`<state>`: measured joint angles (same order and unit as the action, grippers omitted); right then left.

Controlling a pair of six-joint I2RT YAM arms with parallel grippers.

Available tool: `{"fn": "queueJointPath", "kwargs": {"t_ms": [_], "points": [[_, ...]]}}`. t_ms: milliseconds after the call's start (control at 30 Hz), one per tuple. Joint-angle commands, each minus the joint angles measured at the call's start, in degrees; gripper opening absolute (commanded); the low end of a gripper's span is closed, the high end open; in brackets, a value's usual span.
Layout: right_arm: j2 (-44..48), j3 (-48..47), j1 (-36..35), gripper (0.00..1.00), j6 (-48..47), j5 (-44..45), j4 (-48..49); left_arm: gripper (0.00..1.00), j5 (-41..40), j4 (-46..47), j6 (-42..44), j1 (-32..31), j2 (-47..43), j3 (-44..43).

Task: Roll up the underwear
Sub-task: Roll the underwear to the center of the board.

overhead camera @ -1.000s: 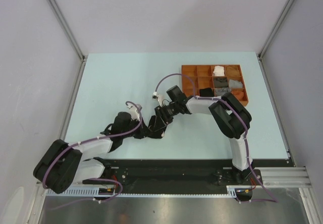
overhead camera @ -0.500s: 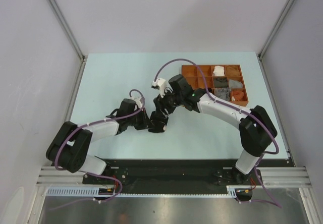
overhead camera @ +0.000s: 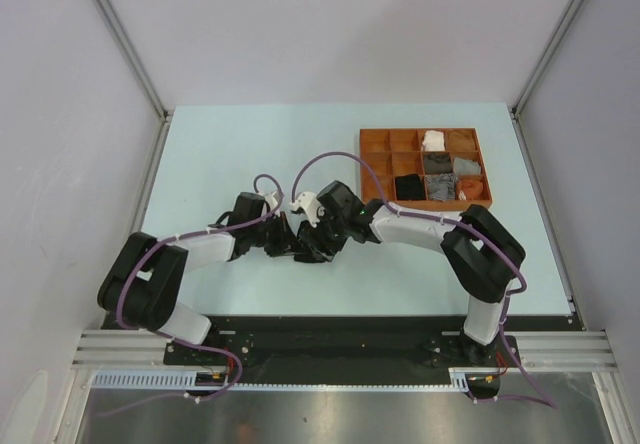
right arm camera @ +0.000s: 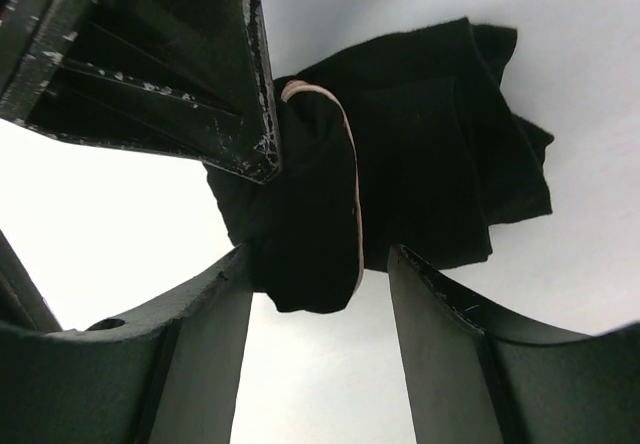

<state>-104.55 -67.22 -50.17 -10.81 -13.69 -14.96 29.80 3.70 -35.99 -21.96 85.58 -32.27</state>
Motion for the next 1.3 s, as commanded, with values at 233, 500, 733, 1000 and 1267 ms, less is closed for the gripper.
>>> {"fn": "queueJointPath", "kwargs": {"t_ms": [233,500,733,1000,1267], "points": [[-3.46,1.13,-0.98,0.13,1.48,-4.32,5.38,0.0,-2.12,0.07,-0.31,0.95,1.17,-0.25],[-4.43,1.21,4.64,0.0,15.44,-18.01,3.45,0.55,-6.67,-4.83,0.39,1.13,-9.89,0.36],[-6.97,1.13,9.03,0.0,23.63,-27.25,4.76,0.66,-5.81,-2.14,-0.05,1.04,-15.97,5.72],[-11.45,1.13,14.04,0.0,31.89,-32.88,7.66,0.66,-4.93,5.34,1.36,0.51,-12.73,7.93],[-13.39,1.04,15.72,0.0,32.43,-32.8,8.02,0.67,-4.93,14.75,1.45,-0.28,-6.84,7.23]]}}
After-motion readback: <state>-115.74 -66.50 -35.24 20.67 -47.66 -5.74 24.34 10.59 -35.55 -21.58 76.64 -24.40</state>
